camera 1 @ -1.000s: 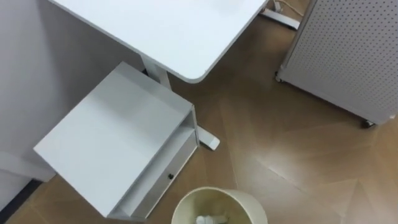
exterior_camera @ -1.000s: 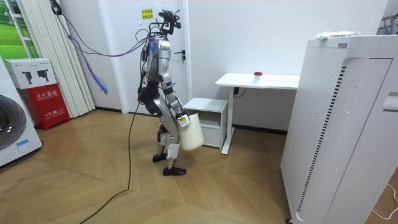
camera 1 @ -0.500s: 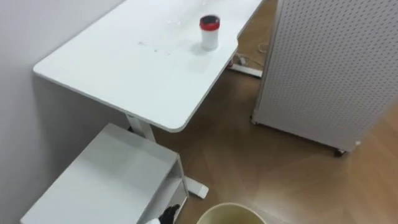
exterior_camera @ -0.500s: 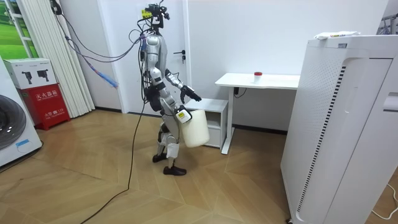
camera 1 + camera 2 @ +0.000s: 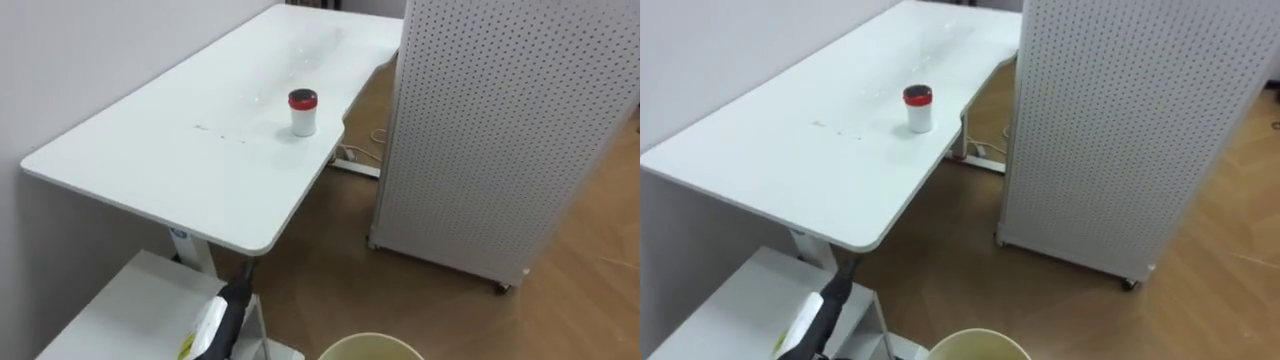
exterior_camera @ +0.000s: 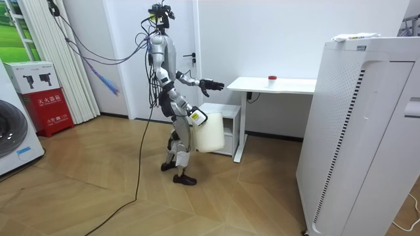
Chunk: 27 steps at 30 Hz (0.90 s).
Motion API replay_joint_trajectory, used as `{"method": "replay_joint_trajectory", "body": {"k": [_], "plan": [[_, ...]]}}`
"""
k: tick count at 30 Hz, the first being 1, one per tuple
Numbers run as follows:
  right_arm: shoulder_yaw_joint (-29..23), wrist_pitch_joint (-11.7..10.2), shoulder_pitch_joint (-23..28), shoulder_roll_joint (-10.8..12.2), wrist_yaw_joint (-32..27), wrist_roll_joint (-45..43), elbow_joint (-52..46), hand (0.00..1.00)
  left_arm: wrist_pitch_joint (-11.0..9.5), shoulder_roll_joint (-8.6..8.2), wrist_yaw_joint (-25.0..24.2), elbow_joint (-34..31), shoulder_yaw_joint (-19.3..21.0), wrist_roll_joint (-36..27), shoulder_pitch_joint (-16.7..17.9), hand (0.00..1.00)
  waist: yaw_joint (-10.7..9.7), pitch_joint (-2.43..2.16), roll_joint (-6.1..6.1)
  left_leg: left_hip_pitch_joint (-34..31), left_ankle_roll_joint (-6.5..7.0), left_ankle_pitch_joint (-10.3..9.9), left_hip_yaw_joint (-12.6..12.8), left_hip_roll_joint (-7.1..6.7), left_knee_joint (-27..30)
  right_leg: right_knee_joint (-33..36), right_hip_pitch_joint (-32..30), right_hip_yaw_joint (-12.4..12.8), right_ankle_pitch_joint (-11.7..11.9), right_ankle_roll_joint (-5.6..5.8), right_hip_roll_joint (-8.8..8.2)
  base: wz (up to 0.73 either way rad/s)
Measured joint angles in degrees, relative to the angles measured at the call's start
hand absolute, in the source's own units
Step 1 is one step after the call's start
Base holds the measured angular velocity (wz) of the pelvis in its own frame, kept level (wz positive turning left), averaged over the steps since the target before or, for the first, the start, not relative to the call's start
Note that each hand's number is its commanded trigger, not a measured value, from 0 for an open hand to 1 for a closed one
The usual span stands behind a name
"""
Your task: Pick garbage
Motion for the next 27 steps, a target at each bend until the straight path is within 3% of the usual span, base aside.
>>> {"method": "replay_joint_trajectory", "body": {"k": [3,4,5,6,8,10,11,12,13,14,15,20,27], "plan": [[0.15,0.12,0.33,0.01,1.09,0.01,-0.06,1.0,-0.01,0.05,1.3,-1.14,1.71,-4.78,-0.06,0.0,0.21,0.05,-0.31,-0.45,-0.2,-0.06,1.19,2.18,8.92,3.28,0.74,0.21,-3.45,-1.35,0.01,-0.41],[0.19,0.12,0.34,-0.11,1.04,0.0,-0.1,1.0,-0.01,0.04,1.92,-1.14,2.57,-6.35,-0.04,0.0,0.22,0.12,0.23,-1.6,-0.55,0.45,0.11,3.87,14.55,4.12,1.5,0.68,-4.41,-2.05,0.75,-0.6],[0.39,0.12,0.55,-0.15,0.93,-0.03,-0.11,1.0,-0.01,-0.04,2.6,-1.14,3.32,-7.26,-0.01,0.0,0.45,0.15,0.38,-3.38,-0.13,2.3,-2.38,4.83,20.12,4.65,2.64,2.36,-5.06,-2.58,1.4,-0.71],[0.44,0.18,0.6,-0.15,0.89,-0.07,-0.13,1.0,-0.06,-0.2,3.36,-1.16,4.07,-7.49,-0.02,0.0,1.1,0.36,-0.16,-5.6,0.33,3.35,-6.4,3.99,23.15,5.03,3.23,4.68,-5.71,-2.65,2.11,-0.53],[-0.3,0.21,0.67,-0.19,0.45,-0.07,-0.19,1.0,-0.1,-0.52,3.92,-1.84,4.43,-8.06,-0.25,0.0,1.56,0.27,-0.45,-9.57,0.3,2.45,-10.46,1.7,21.78,4.72,3.34,6.26,-5.97,-3.02,2.42,-0.53],[-1.11,0.66,0.93,-0.28,0.14,-0.77,-0.18,1.0,-0.31,-1.01,4.97,-2.97,4.49,-8.08,0.01,0.0,3.25,0.32,-0.67,-12.19,-0.18,2.73,-13.55,-1.07,16.11,3.96,3.69,8.46,-5.44,-2.88,2.67,-0.79],[-1.32,0.81,1.06,-0.45,0.01,-1.26,-0.13,1.0,-0.53,-1.24,5.63,-3.97,4.66,-7.75,0.42,0.0,4.49,0.28,-0.58,-12.58,-0.73,3.44,-15.87,-2.63,9.85,3.68,3.91,9.85,-5.37,-2.95,2.93,-0.69],[-1.44,0.81,1.25,-0.55,-0.14,-1.4,-0.14,1.0,-0.59,-1.34,5.9,-4.55,4.75,-7.71,0.55,0.0,4.73,0.12,-0.34,-12.86,-1.29,4.17,-17.25,-3.45,6.62,3.49,4.03,10.19,-5.43,-2.83,3.13,-0.65],[-1.46,0.84,1.7,-1.01,-0.21,-1.76,-0.14,1.0,-0.66,-1.53,6.26,-5.61,4.93,-7.67,0.65,0.0,4.99,-0.34,0.28,-13.2,-1.22,7.06,-18.97,-4.3,3.37,3.37,4.25,11.19,-5.73,-2.34,3.52,-0.51],[-1.43,0.96,1.87,-1.25,-0.21,-2.26,-0.17,1.0,-1.11,-1.53,7.24,-6.21,5.39,-7.46,1.07,0.0,5.4,-0.93,0.51,-12.25,-0.06,8.66,-19.43,-4.88,2.44,3.07,4.58,12.19,-6.02,-1.8,3.81,-0.5],[-1.44,0.96,1.95,-1.29,-0.22,-2.65,-0.46,1.0,-1.16,-1.54,8.6,-6.62,6.16,-6.81,1.09,0.0,5.19,-0.69,0.1,-11.0,0.48,8.7,-19.33,-5.48,1.44,2.34,5.46,12.49,-6.14,-1.35,3.59,-0.36],[-1.58,0.95,2.8,-1.98,-1.07,-4.15,-2.04,1.0,-1.48,-1.51,11.29,-8.3,6.54,-6.6,1.15,0.0,4.68,-0.62,0.27,-9.58,1.44,8.04,-19.49,-6.4,-0.19,-2.85,8.21,12.55,-5.36,-0.19,3.73,-0.03],[-1.49,1.16,2.93,-1.91,-1.49,-5.21,-7.71,1.0,-1.46,-1.3,13.82,-8.28,7.07,-6.75,0.96,0.0,4.89,-0.35,0.73,-7.39,1.52,7.92,-19.37,-7.06,-3.29,-4.97,9.46,12.56,-5.24,0.03,3.05,-0.07]]}}
